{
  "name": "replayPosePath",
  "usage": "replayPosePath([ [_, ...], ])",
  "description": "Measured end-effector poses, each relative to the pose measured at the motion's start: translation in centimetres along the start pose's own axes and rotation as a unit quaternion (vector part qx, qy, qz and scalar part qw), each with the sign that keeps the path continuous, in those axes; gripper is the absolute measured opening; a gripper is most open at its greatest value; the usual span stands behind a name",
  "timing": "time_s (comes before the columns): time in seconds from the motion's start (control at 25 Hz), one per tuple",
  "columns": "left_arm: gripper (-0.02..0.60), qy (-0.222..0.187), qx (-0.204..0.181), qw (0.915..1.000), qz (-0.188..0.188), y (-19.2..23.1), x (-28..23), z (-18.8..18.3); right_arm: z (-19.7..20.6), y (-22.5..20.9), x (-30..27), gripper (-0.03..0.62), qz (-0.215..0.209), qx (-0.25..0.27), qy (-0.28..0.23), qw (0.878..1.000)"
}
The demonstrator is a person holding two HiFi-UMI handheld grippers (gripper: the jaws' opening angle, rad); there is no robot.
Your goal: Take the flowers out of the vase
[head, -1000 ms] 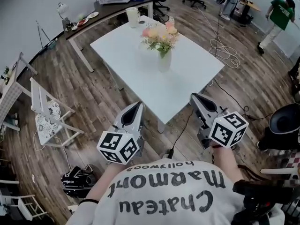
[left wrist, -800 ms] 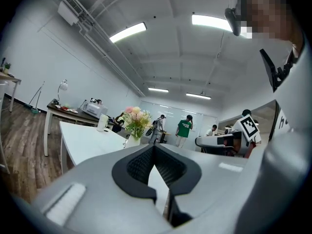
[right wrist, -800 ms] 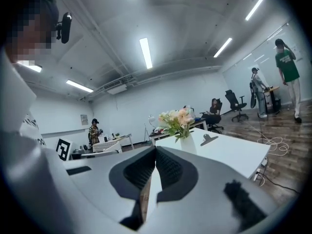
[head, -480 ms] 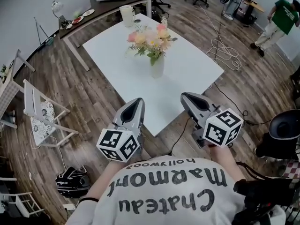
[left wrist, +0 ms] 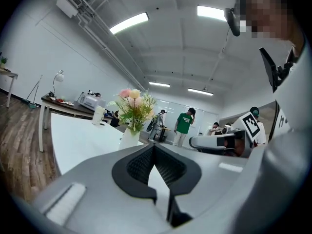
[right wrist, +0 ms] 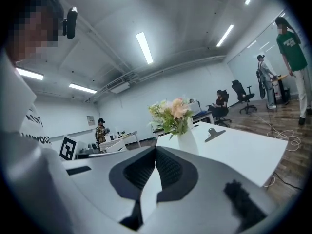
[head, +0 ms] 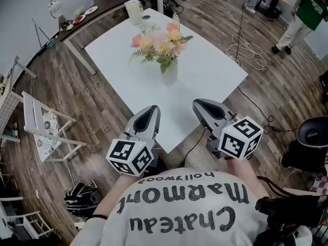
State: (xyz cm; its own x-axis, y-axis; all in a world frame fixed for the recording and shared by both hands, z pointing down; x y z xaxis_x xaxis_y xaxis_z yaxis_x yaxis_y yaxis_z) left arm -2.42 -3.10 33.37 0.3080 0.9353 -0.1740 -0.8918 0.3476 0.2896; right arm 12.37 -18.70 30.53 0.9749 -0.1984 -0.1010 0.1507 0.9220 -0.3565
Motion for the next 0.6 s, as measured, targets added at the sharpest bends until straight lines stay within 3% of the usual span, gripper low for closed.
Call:
replayPosePath([
  [0.32, 0.005, 0.045, -0.008, 0.9977, 0.05, 3.0, -5.3, -0.1, 0.9, -2.9, -2.3, 0.015, 0.054, -0.041, -0.017, 0.998],
  [0.6, 0.005, 0.098, -0.03, 0.9895, 0.102, 6.8, -9.5, -0.5, 0.7, -5.0, -6.4, 0.015, 0.105, -0.068, -0.04, 0.991],
])
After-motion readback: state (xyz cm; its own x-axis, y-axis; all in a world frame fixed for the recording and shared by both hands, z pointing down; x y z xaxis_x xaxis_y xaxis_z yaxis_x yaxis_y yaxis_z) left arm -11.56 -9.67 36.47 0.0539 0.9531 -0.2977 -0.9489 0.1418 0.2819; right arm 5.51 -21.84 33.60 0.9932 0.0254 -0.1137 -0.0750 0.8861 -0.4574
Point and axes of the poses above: the fingertips, and each gripper's own axes: x backward along the fingers, y to its left, z out of its underside, the point moved 8 cm from there along x, backward along the fingers, and after that the axes turned 11 degrees about -z, right-handed, at the moved point
